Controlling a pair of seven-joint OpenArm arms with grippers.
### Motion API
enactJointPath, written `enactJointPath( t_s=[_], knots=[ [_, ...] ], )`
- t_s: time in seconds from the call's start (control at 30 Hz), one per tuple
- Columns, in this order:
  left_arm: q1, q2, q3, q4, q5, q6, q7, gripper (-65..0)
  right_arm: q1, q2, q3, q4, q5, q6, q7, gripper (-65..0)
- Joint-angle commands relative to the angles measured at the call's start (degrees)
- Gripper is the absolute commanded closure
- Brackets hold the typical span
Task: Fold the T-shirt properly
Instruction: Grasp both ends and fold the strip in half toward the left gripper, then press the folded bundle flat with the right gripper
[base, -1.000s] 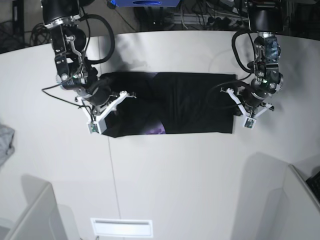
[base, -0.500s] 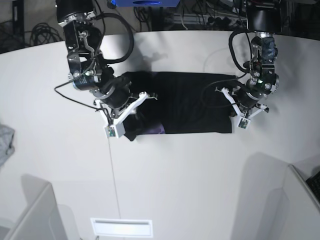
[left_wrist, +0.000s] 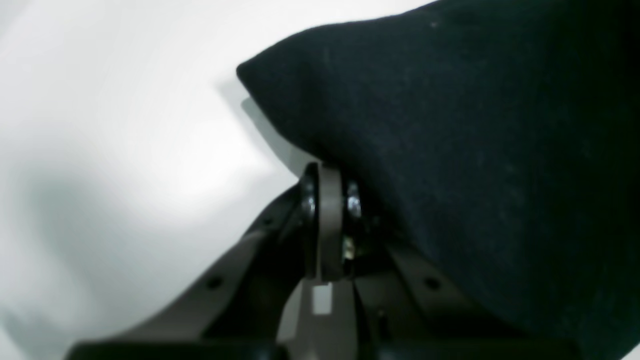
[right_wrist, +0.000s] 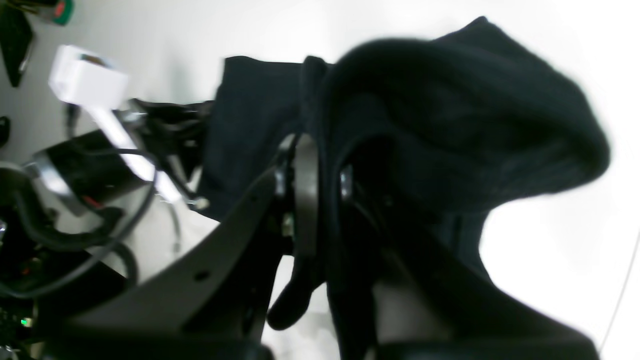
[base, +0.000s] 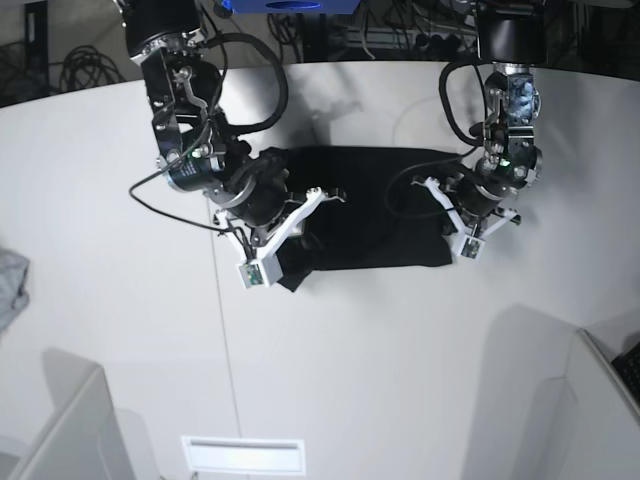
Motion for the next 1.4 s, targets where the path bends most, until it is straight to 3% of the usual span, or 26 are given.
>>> enactJointPath(
  t_s=[0.0,0.3,0.6,0.7,1.03,1.2,1.37],
  knots=[
    [0.05,0.55,2.29,-0.54,-0.13,-1.75,3.86,0.0,0.7,-0.24,0.03,1.03,0.83,0.38,1.29,0.0],
    [-0.39,0.81,5.2,-0.37,-0.13,-1.66,3.86,0.0,1.5,-0.41,0.03,0.67,0.83,0.38,1.64,0.0],
    [0.22,0.37,5.11,3.24,-0.13,-1.66,3.95,0.0,2.2,-4.46,-0.05,-2.32,0.74,0.38,1.73,0.0],
    [0.4,-1.65,5.11,4.03,-0.13,-1.66,3.95,0.0,2.37,-5.43,-0.84,-4.43,0.65,0.29,1.99,0.0],
    [2.51,-3.32,4.67,6.4,-0.22,-1.66,3.95,0.0,2.37,-9.29,-8.4,-8.38,-9.46,0.29,4.8,0.0],
    [6.29,-3.32,-3.6,11.94,-0.22,-1.75,4.13,0.0,2.37,-9.29,-8.4,-10.93,-9.46,0.29,6.47,0.0],
    [10.77,-3.32,-13.35,18.97,-0.66,-2.01,10.9,0.0,2.55,-9.29,-8.4,-13.04,-9.55,0.29,7.18,0.0]
  ],
)
